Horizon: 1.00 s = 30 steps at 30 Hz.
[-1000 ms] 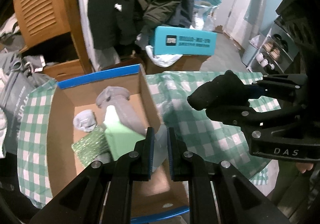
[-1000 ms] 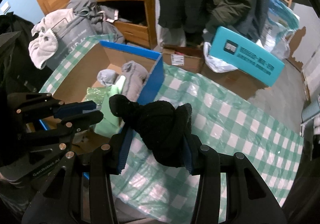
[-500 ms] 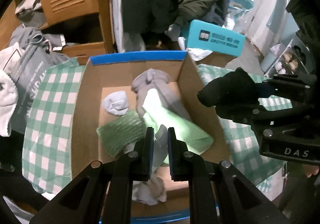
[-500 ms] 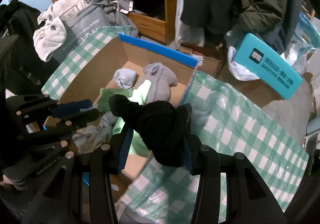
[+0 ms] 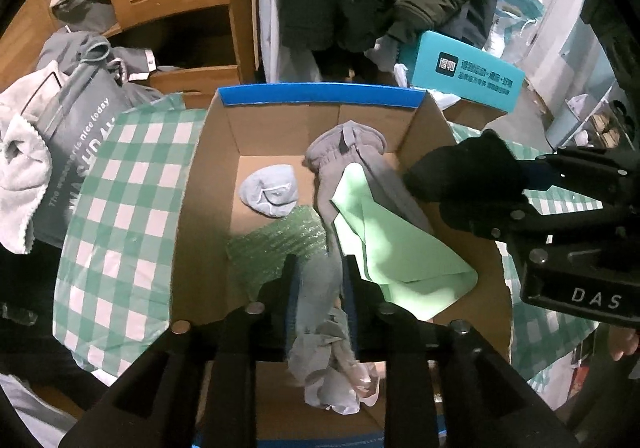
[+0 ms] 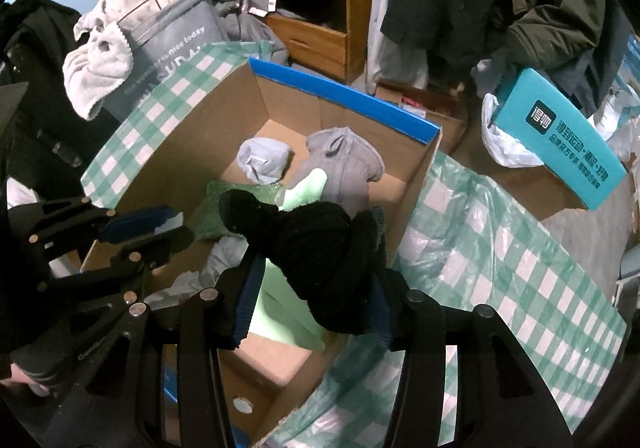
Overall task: Organize soft objects
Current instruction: 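Open both grippers to drop the black sock and white scrap into the box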
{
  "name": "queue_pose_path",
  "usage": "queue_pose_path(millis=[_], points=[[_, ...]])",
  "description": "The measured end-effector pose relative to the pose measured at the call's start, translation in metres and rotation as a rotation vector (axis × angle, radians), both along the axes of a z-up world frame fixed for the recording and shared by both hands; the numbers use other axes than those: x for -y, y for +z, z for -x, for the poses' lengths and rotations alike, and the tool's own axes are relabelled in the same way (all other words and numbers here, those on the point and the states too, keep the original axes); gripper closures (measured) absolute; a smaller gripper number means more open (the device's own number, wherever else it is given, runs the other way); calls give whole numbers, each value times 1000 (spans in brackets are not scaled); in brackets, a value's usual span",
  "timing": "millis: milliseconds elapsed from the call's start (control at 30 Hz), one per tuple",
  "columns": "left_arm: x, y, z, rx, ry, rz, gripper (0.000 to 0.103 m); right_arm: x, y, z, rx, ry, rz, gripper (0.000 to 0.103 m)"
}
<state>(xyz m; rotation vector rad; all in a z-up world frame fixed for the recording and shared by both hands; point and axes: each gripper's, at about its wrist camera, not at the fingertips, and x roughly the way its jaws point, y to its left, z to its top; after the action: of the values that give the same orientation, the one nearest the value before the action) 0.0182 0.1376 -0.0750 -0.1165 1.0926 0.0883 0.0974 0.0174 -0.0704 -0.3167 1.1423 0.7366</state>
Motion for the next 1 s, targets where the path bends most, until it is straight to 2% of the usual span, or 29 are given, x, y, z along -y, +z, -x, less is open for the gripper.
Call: queue_pose_path(millis=[100,167,300,400,633,1000], points=[[0,4,1,15,2,-19,62,2,2,-3,1,-15,-4,51],[0,8,2,24,3,-21,61,4,5,-4,7,-24,-12,47],[-3,14,3,31,16,-28,51,11,14,-6,15,-43,-25,46],[-5,19,6,34,19,-29,46,19,20,-6,17,-65,-32,42],[1,45,14,79,18,-49,23,31,38,3,28,-80,-53,41],[21,65,24,101,-35,-87,16,70,62,22,62,-123,-81,41]])
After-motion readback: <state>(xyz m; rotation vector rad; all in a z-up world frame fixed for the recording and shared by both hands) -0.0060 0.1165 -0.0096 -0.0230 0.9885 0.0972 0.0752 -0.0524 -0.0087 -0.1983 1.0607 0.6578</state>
